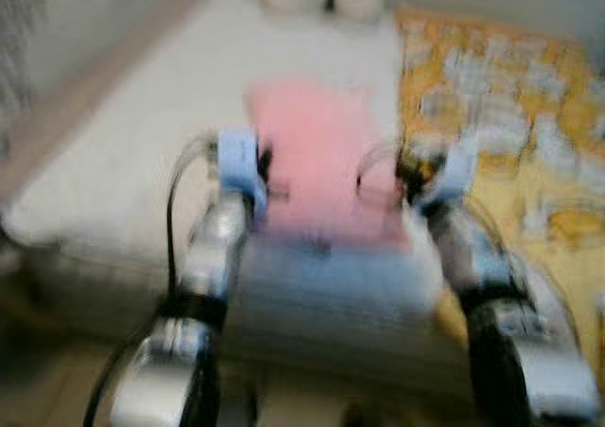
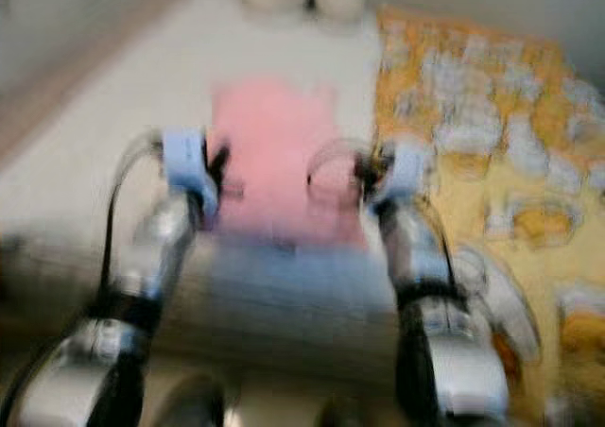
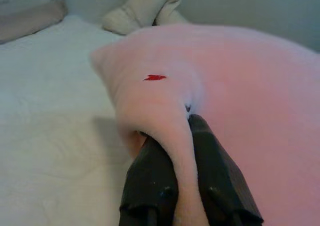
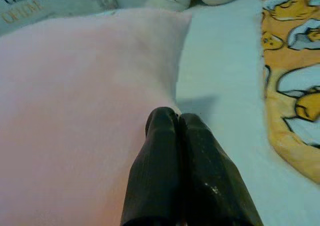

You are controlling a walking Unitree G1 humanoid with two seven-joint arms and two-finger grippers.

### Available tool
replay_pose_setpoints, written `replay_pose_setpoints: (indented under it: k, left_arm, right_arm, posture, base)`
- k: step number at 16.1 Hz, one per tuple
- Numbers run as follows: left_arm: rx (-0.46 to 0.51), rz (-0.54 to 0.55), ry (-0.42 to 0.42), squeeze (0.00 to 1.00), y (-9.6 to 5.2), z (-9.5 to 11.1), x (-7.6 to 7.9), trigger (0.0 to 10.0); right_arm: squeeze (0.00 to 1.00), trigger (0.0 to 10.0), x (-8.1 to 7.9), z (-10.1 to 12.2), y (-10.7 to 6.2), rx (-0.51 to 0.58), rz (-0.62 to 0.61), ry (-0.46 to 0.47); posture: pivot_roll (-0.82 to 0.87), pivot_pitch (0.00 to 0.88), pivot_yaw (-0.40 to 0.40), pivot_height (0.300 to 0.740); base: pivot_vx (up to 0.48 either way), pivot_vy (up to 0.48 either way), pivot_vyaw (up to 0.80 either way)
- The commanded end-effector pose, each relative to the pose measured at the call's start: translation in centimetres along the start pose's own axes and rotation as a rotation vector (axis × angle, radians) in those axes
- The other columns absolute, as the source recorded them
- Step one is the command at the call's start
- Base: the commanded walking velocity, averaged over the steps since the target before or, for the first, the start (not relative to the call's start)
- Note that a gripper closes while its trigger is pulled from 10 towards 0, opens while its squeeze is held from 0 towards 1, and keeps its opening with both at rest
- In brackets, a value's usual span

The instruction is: Clean up the room

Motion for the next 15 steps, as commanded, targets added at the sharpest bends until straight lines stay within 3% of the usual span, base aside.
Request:
replay_pose_setpoints:
  k: [1,5,6,9,15]
  left_arm:
    - [0.04,0.024,0.013,0.0,0.3,1.1,-0.1,10.0]
    - [0.002,0.083,0.034,0.0,-0.3,0.5,-2.0,10.0]
    - [-0.007,0.061,0.101,0.0,-0.6,0.7,-2.7,10.0]
    - [0.004,0.059,0.18,0.0,-0.5,1.7,-3.6,10.0]
    - [0.017,0.022,0.152,0.0,1.0,3.0,-2.6,10.0]
  right_arm:
    - [0.0,10.0,1.9,1.0,-0.4,0.033,-0.078,-0.044]
    - [0.0,10.0,2.7,1.0,-1.1,0.057,-0.126,-0.069]
    - [0.0,10.0,2.5,0.7,-1.1,0.072,-0.152,-0.049]
    - [0.0,10.0,2.0,-0.4,-1.6,0.085,-0.195,-0.024]
    - [0.0,10.0,0.9,-0.8,-1.7,0.092,-0.196,-0.031]
  posture:
    - [0.06,0.0,-0.09,0.74]
    - [0.09,0.0,-0.015,0.74]
    - [0.1,0.0,0.04,0.74]
    - [0.1,0.0,0.091,0.74]
    - [0.05,0.0,0.115,0.74]
  base:
    - [0.0,0.0,0.0]
    - [0.0,0.0,0.0]
    - [0.0,0.0,0.0]
    - [0.0,0.0,0.0]
    - [0.0,0.0,0.0]
Point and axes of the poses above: a point about 5 cm out from each wrist's last joint towards the gripper, its own y axis pointing out of the wrist towards the gripper, its own z axis along the axis of the wrist's last joint, x = y × z, the point moved 1 cm from there along y, pointing out of the wrist towards the gripper, and after that the axes turned 9 degrees about -y, right-handed, at the moved point
